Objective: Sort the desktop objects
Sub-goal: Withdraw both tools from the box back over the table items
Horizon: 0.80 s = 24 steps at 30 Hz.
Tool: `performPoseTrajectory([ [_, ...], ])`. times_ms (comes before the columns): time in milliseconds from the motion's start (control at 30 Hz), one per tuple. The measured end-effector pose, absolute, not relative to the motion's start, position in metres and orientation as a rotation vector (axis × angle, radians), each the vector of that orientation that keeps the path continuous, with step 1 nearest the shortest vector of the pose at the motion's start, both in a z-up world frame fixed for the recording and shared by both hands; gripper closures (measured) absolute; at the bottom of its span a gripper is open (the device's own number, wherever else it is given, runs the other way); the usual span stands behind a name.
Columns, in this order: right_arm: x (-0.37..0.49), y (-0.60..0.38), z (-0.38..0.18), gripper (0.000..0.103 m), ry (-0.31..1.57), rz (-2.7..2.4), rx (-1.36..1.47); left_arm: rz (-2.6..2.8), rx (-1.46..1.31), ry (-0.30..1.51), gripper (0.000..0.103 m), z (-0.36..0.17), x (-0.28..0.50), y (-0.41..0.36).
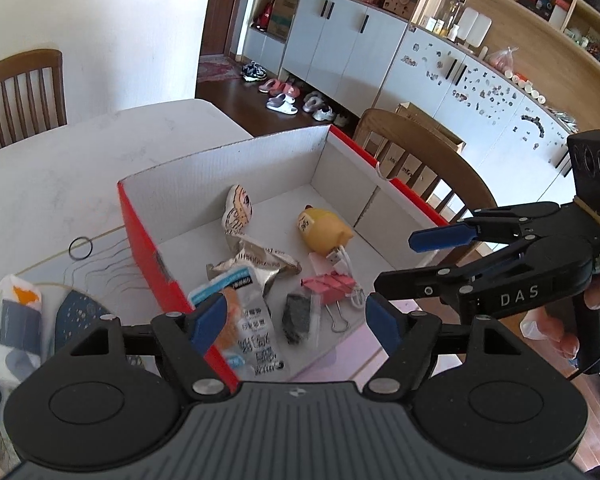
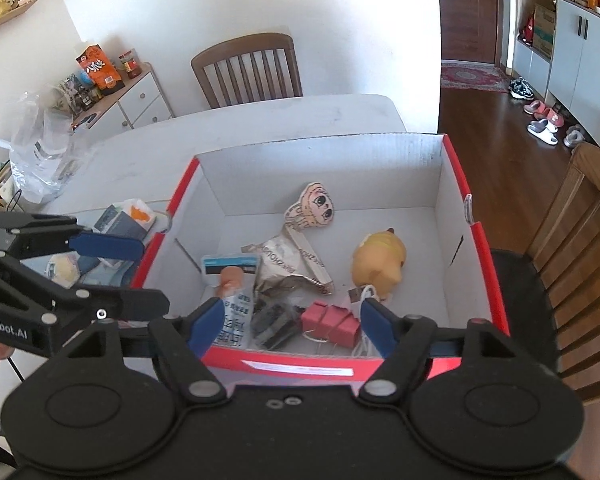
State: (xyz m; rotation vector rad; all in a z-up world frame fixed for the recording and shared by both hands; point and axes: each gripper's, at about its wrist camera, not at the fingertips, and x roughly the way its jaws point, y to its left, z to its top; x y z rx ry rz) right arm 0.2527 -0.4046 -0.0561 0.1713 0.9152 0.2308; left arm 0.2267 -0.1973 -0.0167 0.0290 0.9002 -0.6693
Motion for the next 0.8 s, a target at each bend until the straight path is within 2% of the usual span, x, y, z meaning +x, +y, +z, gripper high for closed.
performPoseTrajectory([
  [133, 0.247, -0.389, -0.057, 0.022, 0.920, 0.215, 0.177, -0.684, 0.025, 0.897, 0.027, -0.019, 0.216, -0.181],
  [233, 0.244, -0.376, -0.055, 0.019, 0.918, 0.204, 0.178, -0.695, 0.028, 0.883, 0.019, -0.019, 0.210, -0.167],
  [600, 0.246, -0.314, -0.046, 0.008, 0.896, 0.163, 0.182, -0.709, 0.015, 0.839, 0.013, -0.020, 0.196, -0.098],
  [633, 0.247, -0.309, -0.045, 0.007, 0.893, 0.160, 0.181, -0.706, 0.016, 0.833, 0.011, -0.021, 0.195, -0.091],
  [667, 0.249, -0.303, -0.044, 0.006, 0.889, 0.156, 0.181, -0.700, 0.017, 0.827, 0.001, -0.022, 0.194, -0.084],
  [800, 0.255, -0.278, -0.041, 0.006, 0.882, 0.152, 0.180, -0.680, 0.033, 0.818, 0.000, -0.025, 0.191, -0.056],
])
